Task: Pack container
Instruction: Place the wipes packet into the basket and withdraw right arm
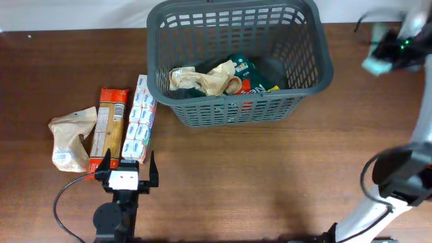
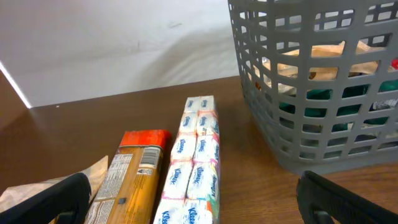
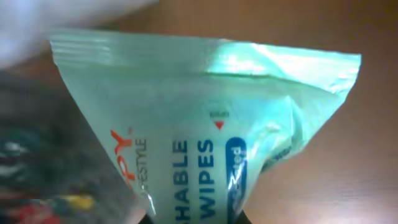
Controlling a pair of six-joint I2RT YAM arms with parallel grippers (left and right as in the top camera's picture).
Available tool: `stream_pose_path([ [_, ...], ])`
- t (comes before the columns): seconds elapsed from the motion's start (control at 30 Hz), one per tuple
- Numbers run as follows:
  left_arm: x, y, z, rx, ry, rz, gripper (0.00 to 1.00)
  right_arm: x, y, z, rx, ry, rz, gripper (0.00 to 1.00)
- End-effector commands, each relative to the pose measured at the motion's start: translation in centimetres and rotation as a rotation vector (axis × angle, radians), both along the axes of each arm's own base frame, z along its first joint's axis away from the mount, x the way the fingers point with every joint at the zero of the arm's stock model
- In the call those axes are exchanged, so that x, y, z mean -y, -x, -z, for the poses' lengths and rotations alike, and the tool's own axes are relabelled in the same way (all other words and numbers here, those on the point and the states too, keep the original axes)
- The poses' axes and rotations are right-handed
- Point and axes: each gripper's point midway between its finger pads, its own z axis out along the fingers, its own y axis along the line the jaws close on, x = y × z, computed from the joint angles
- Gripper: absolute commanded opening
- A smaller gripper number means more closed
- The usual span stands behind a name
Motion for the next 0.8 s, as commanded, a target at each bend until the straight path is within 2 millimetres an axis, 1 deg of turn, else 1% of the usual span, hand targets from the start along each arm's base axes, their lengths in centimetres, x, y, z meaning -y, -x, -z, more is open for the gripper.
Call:
stream_pose_path([
  [0.0,-0.3,0.0,0.1,0.002,-0.014,-0.015,0.99,-4.4,1.3,-11.0,0.255,0.102,-0.11,0.04],
  [0.07,-0.3,0.0,0.1,0.002,-0.014,-0.015,0.99,-7.4,1.7,-14.0,0.334,0.143,-0.195,0.04],
  [0.13,-0.3,0.0,0.1,0.002,-0.014,-0.015,0.99,-10.9,2.1,-15.6,0.384,0.174,-0.297,0.04],
  [0.2,-0.3,0.0,0.1,0.002,-0.014,-0.015,0.99,-15.1,2.2,-15.8,0.407,0.217,-0.445,0.04],
  [0.23,-0.3,0.0,0.1,0.002,-0.014,-0.015,0.99,-17.2,2.3,-15.4,0.406,0.24,-0.521,0.04],
  [0.3,-0.3,0.0,0.1,0.002,-0.014,-0.015,0.99,-20.9,2.1,-13.9,0.392,0.274,-0.666,0.04],
  [0.4,-0.3,0.0,0.1,0.002,-0.014,-0.015,0.99,-25.5,1.4,-10.7,0.349,0.307,-0.835,0.03],
  [0.43,-0.3,0.0,0.1,0.002,-0.014,-0.015,0.99,-26.6,1.0,-9.3,0.327,0.314,-0.874,0.04],
  [0.47,-0.3,0.0,0.1,0.002,-0.014,-0.016,0.99,-27.2,0.4,-8.1,0.302,0.324,-0.886,0.03],
  [0.5,-0.3,0.0,0.1,0.002,-0.014,-0.015,0.99,-27.7,-0.3,-6.5,0.269,0.34,-0.888,0.04],
  [0.6,-0.3,0.0,0.1,0.002,-0.014,-0.016,0.99,-28.1,-2.7,-1.2,0.153,0.387,-0.88,0.03],
  [0.7,-0.3,0.0,0.1,0.002,-0.014,-0.016,0.99,-28.2,-4.3,3.6,0.058,0.358,-0.868,0.04],
  [0.77,-0.3,0.0,0.1,0.002,-0.014,-0.015,0.99,-28.1,-5.0,6.3,0.002,0.346,-0.852,0.03],
])
